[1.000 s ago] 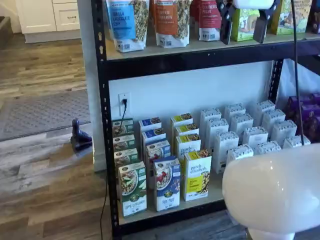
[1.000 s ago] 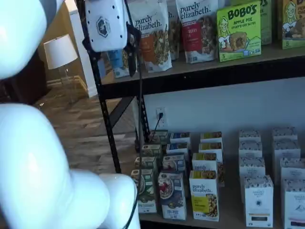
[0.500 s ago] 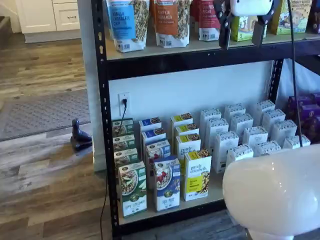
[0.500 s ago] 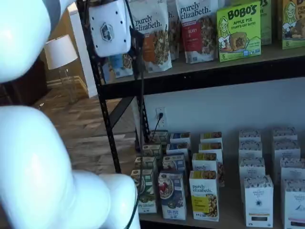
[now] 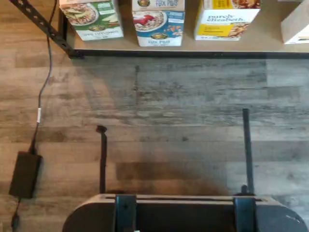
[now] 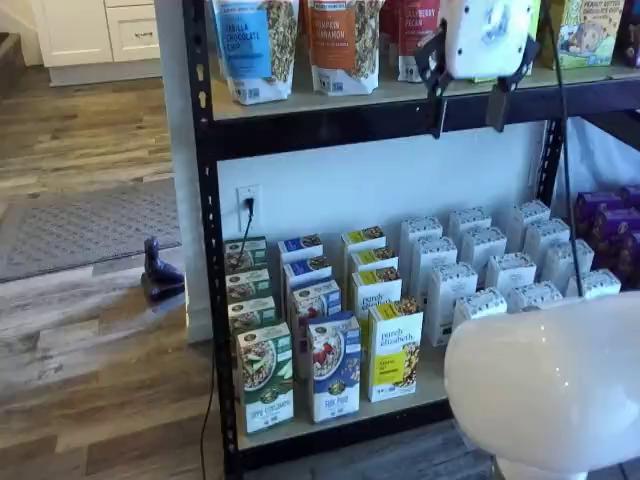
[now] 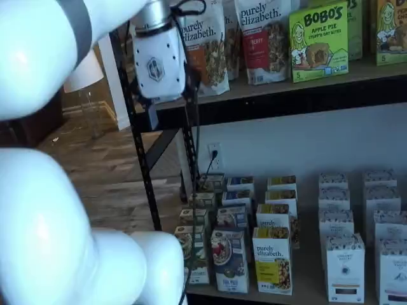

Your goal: Pick up the blue and white box that is on the bottom shelf, the second box from the left

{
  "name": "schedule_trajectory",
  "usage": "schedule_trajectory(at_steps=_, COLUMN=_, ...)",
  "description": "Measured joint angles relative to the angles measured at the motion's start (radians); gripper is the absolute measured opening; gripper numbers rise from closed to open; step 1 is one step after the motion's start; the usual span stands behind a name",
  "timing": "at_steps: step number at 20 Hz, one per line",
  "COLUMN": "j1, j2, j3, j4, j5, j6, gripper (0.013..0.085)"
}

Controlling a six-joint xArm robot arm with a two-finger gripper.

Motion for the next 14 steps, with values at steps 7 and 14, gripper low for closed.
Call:
schedule_trajectory(at_steps=7, j1=-0.013, j2=-0.017, j3=0.121, j4=0.012, j5=-0.133, j6=-0.018, gripper=0.0850)
schedule_trajectory(at_steps=14, j1=0.035, j2=-0.010, j3=0.228, j4=-0.031, j5=-0.245, j6=0.025, gripper=0.0850)
